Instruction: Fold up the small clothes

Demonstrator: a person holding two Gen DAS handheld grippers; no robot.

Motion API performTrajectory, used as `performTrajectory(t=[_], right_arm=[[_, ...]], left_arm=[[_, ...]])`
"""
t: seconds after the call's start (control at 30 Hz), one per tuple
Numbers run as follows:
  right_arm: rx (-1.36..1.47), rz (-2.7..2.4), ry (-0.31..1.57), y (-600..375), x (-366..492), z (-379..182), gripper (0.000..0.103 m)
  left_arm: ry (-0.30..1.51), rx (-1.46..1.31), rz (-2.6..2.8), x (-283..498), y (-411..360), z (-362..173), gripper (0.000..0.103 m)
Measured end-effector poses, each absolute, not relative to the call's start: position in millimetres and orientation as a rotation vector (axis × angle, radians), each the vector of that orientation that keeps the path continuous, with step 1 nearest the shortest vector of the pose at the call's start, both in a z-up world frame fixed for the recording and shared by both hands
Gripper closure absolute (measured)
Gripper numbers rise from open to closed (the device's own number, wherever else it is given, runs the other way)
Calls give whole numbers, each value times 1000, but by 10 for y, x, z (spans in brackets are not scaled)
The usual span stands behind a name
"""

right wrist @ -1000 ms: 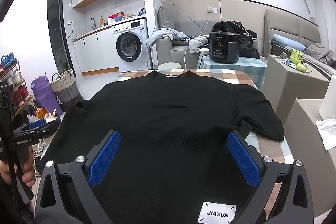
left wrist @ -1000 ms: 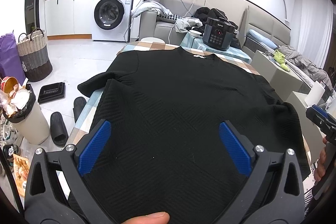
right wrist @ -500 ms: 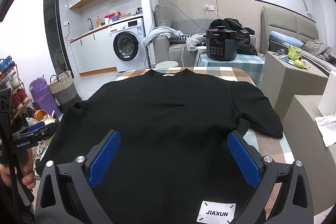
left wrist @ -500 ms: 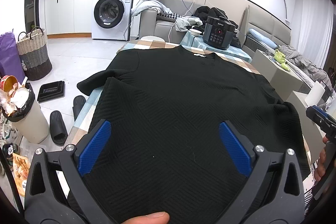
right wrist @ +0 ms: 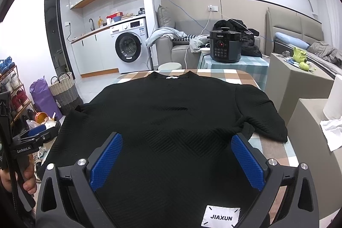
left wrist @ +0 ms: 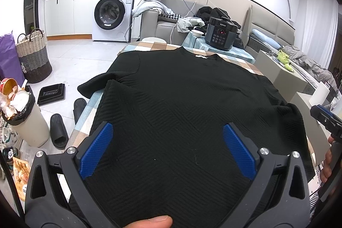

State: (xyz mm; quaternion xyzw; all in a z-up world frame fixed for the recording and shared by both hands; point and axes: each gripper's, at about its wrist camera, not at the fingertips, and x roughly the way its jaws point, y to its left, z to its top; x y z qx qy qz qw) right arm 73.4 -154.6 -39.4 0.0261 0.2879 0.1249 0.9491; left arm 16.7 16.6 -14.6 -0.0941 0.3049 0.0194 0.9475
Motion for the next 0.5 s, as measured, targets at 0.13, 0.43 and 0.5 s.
performTrajectory(t=[0.13,0.43,0.5], right_arm=[[51,249,590,-1535,740,-400,0],[74,234,608,-1525,784,-428,0],[76,233,612,-1518,795,-429,0]], left_arm=[[622,-193,34,160,162,-127,1],[637,-196,30,139,151,-134,1],[637,-196,28,156,170,-128,1]])
